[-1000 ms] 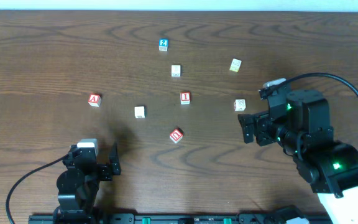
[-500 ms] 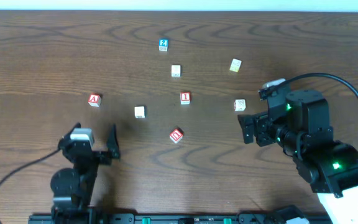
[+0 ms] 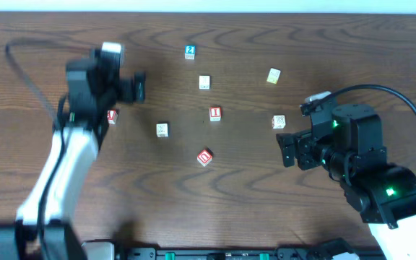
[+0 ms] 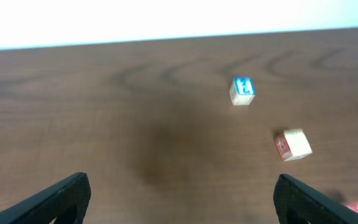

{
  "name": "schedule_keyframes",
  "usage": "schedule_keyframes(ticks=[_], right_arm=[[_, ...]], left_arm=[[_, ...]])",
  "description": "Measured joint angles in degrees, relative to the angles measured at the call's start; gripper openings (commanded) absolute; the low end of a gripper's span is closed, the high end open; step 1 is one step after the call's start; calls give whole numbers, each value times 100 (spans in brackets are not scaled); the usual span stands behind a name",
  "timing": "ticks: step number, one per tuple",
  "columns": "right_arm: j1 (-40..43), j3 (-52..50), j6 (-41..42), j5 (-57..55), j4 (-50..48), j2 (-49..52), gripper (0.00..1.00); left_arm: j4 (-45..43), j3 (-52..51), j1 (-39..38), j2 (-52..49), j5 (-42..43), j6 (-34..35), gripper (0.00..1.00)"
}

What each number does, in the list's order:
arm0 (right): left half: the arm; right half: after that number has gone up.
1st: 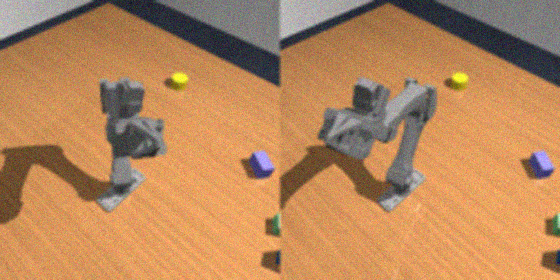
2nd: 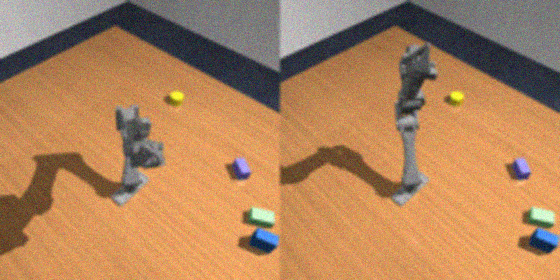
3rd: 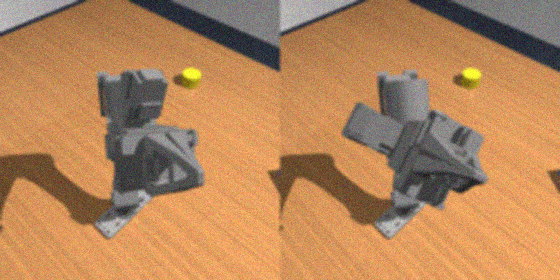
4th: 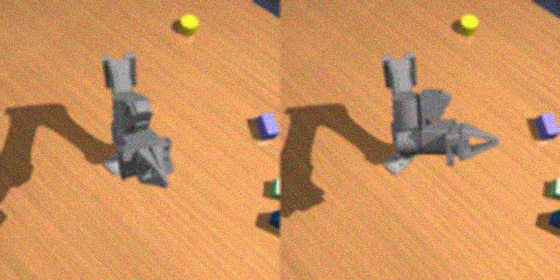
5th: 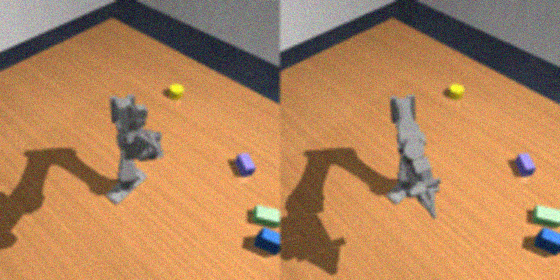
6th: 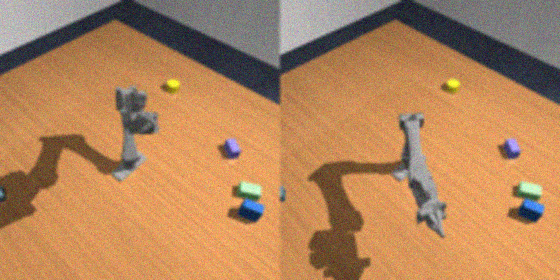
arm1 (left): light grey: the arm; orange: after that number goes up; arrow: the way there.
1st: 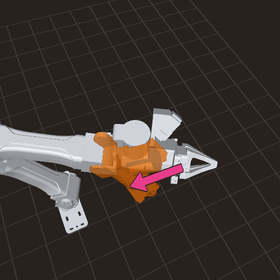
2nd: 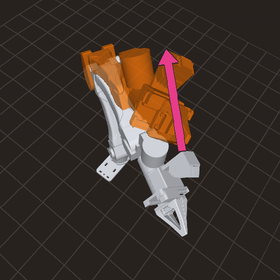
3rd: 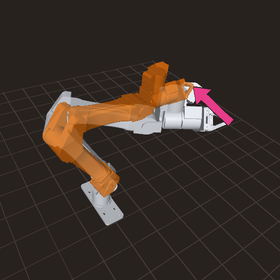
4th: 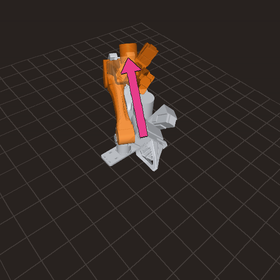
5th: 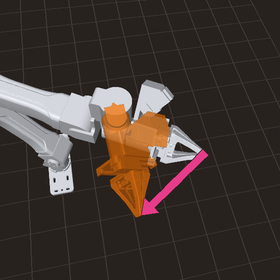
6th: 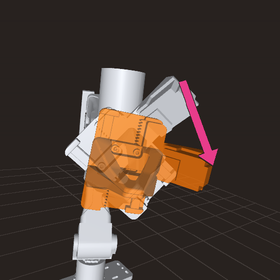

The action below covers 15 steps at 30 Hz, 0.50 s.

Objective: Spell out Ai2
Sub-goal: 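Move the left gripper to the blue '2' block at far center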

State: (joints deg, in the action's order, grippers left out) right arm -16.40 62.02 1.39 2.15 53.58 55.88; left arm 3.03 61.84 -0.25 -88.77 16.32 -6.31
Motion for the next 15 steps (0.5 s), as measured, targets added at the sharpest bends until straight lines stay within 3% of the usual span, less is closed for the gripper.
schedule_keyframes(ticks=[13, 15], right_arm=[[0, 0, 0, 0, -4, -2, 99], [0, 0, 0, 0, -4, 0, 99]], left_arm=[[1541, 5241, -636, -3797, 553, -741, 95], [1631, 5676, -675, -4175, 660, -745, 95]])
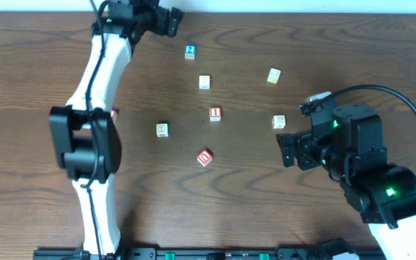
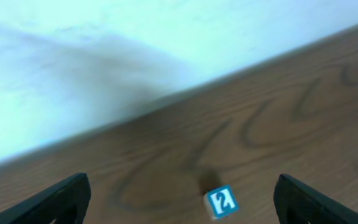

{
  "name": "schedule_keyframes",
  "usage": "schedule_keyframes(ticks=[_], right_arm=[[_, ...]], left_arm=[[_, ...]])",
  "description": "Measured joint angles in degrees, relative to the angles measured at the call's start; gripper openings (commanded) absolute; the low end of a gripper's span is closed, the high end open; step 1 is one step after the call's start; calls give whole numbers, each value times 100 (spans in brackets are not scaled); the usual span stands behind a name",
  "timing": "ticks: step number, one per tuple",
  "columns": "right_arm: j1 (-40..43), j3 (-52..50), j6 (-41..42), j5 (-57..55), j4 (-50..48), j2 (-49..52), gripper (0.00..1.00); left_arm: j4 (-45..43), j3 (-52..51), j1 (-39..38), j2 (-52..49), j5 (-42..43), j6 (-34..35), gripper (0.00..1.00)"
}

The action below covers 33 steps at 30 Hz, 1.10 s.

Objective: Spell out Ai2
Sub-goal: 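Move the left gripper to the blue '2' block at far center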

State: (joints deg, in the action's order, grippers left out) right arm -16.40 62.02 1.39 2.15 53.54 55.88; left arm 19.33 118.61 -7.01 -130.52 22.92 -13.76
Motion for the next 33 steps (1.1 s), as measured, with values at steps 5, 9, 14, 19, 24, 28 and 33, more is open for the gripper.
schedule_keyframes(ticks=[5, 9, 14, 19, 24, 28, 33], right_arm=[[0, 0, 0, 0, 0, 0, 99], [0, 0, -2, 0, -2, 0, 99], [0, 0, -2, 0, 0, 0, 99], [0, 0, -2, 0, 0, 0, 99], [0, 0, 0, 0, 0, 0, 99], [0, 0, 0, 0, 0, 0, 99], [0, 0, 0, 0, 0, 0, 99]], left_arm=[[181, 603, -243, -872, 262, 90, 95], [527, 605, -492, -1049, 343, 166, 95], [1025, 608, -656, -1062, 337, 317, 95], [1220, 608, -605, -1062, -131, 610, 95], [1283, 608, -597, -1062, -236, 713, 95], [1119, 610, -597, -1062, -236, 763, 95], [1069, 610, -597, -1062, -234, 868, 95]])
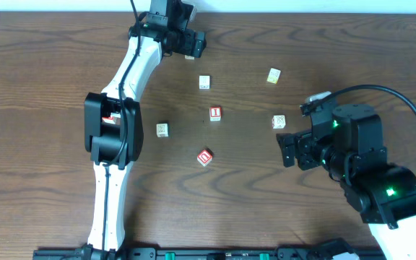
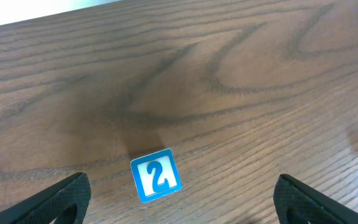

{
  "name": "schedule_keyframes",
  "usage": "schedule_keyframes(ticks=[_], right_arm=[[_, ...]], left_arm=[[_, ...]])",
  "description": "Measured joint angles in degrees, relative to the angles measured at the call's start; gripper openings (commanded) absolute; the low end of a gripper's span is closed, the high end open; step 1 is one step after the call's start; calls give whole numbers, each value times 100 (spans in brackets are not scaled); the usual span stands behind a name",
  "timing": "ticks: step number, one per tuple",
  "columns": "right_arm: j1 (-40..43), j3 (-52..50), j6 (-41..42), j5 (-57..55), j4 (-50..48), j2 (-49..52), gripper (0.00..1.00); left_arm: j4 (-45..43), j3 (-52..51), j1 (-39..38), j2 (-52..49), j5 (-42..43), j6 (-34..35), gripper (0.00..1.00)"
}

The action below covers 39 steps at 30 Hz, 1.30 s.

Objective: Spell out Ai2
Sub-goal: 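Move the left gripper to the blue '2' block at far center, then close the left gripper on the blue '2' block and lift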

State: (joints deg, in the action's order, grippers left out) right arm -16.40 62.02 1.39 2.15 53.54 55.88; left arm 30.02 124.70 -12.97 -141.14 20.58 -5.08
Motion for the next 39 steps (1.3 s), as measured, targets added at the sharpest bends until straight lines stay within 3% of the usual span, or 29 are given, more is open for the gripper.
schedule_keyframes(ticks=[17, 30, 33, 39], right_arm=[[0, 0, -2, 0, 0, 0, 99], [0, 0, 0, 0, 0, 0, 99], [0, 0, -2, 0, 0, 0, 99], [0, 0, 0, 0, 0, 0, 99]], left_arm=[[-328, 4, -28, -503, -431, 632, 95], [-304, 4, -140, -503, -807, 662, 100], [-304, 4, -140, -503, -896, 673, 90], [-304, 4, -140, -503, -907, 680, 80]])
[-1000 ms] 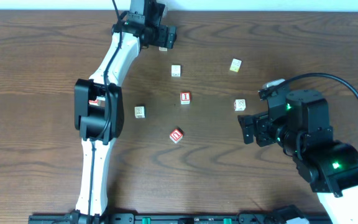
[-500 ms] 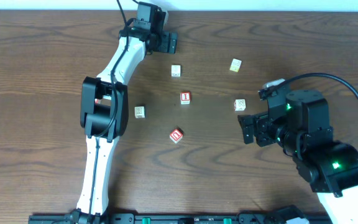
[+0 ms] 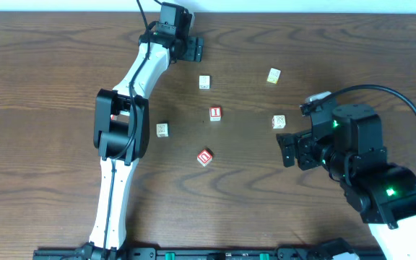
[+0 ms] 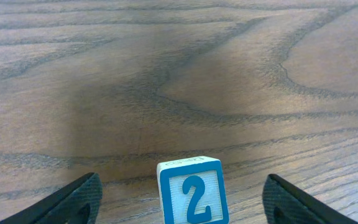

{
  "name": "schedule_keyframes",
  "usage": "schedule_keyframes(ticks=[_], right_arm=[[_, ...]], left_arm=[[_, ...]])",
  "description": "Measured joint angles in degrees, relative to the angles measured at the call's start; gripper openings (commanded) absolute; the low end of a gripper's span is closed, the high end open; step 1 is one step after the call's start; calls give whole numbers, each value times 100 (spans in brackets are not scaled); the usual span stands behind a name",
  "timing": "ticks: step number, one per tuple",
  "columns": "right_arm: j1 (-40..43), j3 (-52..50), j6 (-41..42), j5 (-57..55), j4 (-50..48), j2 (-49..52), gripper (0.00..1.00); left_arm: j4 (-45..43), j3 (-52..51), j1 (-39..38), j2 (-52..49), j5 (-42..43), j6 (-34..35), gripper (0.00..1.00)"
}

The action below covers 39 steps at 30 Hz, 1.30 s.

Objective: Spell out Ai2
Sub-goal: 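Close the left gripper on the blue '2' block and lift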

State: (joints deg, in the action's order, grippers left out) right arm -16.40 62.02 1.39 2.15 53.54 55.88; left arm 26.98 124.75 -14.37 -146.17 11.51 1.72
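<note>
The blue block with a white face and a blue "2" (image 4: 191, 190) stands upright on the wood table, close in front of the left wrist camera. My left gripper (image 4: 182, 205) is open, one finger on each side of the block and well apart from it. In the overhead view the left gripper (image 3: 191, 49) sits at the table's far edge and hides that block. A red block marked "1" (image 3: 215, 113) and a red block with a letter (image 3: 205, 157) lie mid-table. My right gripper (image 3: 287, 149) hovers open at the right, holding nothing.
Pale blocks lie at the upper middle (image 3: 204, 82), the left middle (image 3: 162, 130), the upper right (image 3: 274, 75) and near the right gripper (image 3: 279, 122). The left arm (image 3: 132, 79) stretches across the left half of the table. The far table edge is right behind the left gripper.
My left gripper has come closer to the "2" block and lower; the block now stands between the open fingers instead of ahead of them. The right arm has not moved.
My left gripper was open over the table's left side, far from the "2" block. Then it was at the far edge with the block ahead. Then the block stood just in front of the fingers, and now it stands between them. No block has moved.
</note>
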Motion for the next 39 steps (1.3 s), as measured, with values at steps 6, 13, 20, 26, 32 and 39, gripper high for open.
schedule_keyframes(ticks=[6, 13, 20, 26, 32, 39], right_arm=[[0, 0, -2, 0, 0, 0, 99], [0, 0, 0, 0, 0, 0, 99], [0, 0, 0, 0, 0, 0, 99], [0, 0, 0, 0, 0, 0, 99], [0, 0, 0, 0, 0, 0, 99], [0, 0, 0, 0, 0, 0, 99]], left_arm=[[44, 0, 0, 0, -17, -17, 79], [131, 0, 0, 0, -17, -17, 76], [129, 0, -26, 0, -20, -15, 68], [131, 0, -68, 0, -35, -15, 59], [131, 0, -74, 0, -37, 2, 50], [131, 0, -74, 0, -39, -15, 46]])
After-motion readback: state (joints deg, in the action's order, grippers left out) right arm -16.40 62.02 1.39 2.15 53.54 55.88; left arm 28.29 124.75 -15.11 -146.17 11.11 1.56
